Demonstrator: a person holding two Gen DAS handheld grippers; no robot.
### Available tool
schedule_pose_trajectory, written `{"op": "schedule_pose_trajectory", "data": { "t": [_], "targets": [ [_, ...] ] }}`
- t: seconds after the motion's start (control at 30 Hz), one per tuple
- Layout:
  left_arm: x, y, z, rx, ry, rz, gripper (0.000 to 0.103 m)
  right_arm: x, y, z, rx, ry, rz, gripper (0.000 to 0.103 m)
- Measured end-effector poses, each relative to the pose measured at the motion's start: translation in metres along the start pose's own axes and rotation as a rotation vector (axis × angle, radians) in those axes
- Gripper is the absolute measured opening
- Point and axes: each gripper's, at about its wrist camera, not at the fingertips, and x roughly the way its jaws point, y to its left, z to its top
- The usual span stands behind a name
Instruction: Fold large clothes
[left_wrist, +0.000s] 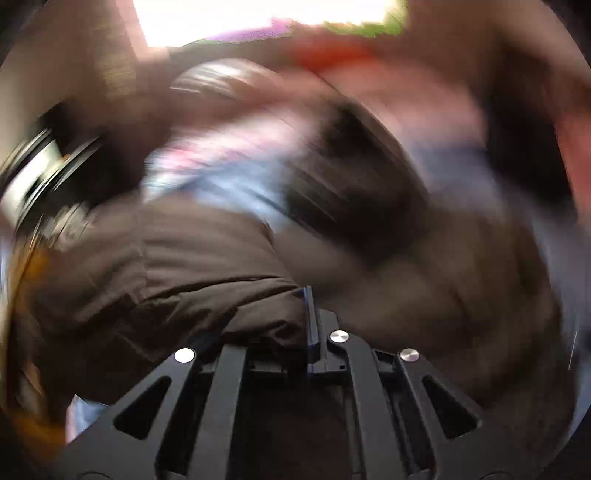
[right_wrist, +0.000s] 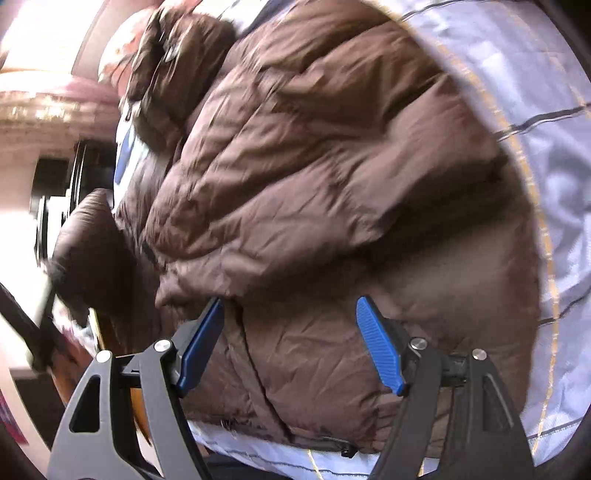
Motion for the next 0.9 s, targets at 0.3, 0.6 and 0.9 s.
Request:
{"op": "schedule_pose_trajectory", "data": {
  "t": [0.3,0.6,0.9],
  "targets": [
    [0.041,-0.12,-0.039,0.444,0.138,0.144,0.029,-0.078,0.008,0.017,-0.044,-0.29,-0.058,0.087],
    [0.002,-0.023,-0.036,0.04,0.142,-0.149,0.073,-0.045,0.052,0.028,-0.205,-0.289,-0.011,0.096],
    [0.019,0.077,-0.048,-0.383,0.112,-0.178,0.072,-0.032,-0.002,0.044,0.02,-0.314,-0.043,0.096]
  ]
}}
